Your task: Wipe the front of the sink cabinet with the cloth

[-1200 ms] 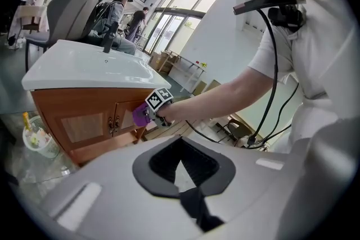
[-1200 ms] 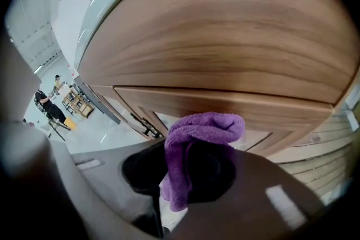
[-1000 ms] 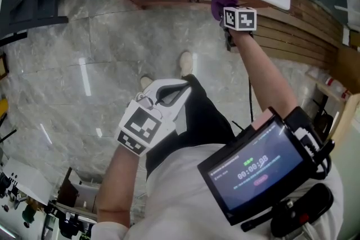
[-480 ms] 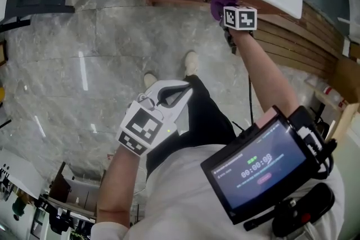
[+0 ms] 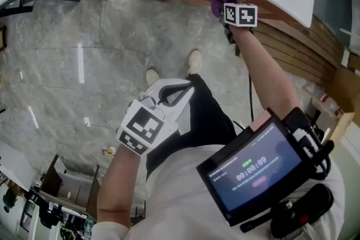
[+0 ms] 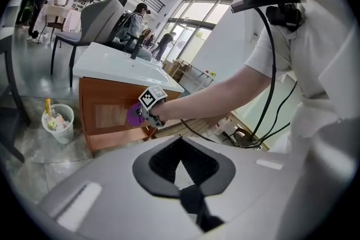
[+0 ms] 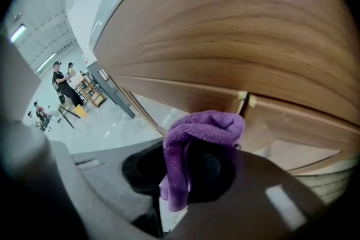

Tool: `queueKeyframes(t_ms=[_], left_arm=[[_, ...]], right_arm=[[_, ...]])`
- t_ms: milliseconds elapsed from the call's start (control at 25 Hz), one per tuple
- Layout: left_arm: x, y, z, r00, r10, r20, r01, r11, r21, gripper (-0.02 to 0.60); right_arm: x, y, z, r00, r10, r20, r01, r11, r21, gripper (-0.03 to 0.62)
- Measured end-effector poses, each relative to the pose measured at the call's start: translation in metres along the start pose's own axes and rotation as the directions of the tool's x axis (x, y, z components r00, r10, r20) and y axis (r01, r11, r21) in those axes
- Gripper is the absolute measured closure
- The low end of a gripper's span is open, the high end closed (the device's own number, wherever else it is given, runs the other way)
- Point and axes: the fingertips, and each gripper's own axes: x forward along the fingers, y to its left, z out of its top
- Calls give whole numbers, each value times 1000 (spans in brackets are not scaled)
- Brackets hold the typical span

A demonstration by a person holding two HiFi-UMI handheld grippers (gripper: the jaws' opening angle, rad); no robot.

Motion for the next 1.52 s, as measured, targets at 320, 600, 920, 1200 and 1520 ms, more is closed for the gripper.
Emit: queueKeyframes(t_ms=[320, 600, 920, 1200, 1520], left_arm=[[-27, 11, -13, 999, 31, 23, -30, 999, -23, 577], [-51, 20, -27, 996, 73, 47, -70, 996, -55, 577], [-76, 29, -41, 992, 108, 62, -102, 991, -86, 577], [-93, 35, -53, 990, 122, 68, -115, 988, -106, 577], [-98, 37, -57, 991, 120, 61, -113, 988, -102, 577]], right_arm=[[20, 44, 16, 1000, 27, 4, -27, 999, -32, 522], [45, 90, 35, 998, 64, 7, -63, 995, -75, 522], [65, 142, 54, 994, 107, 8, -105, 987, -121, 522], [79, 179, 67, 991, 135, 14, -132, 982, -133, 522], [81, 209, 71, 981, 194, 7, -190, 966, -173, 522]])
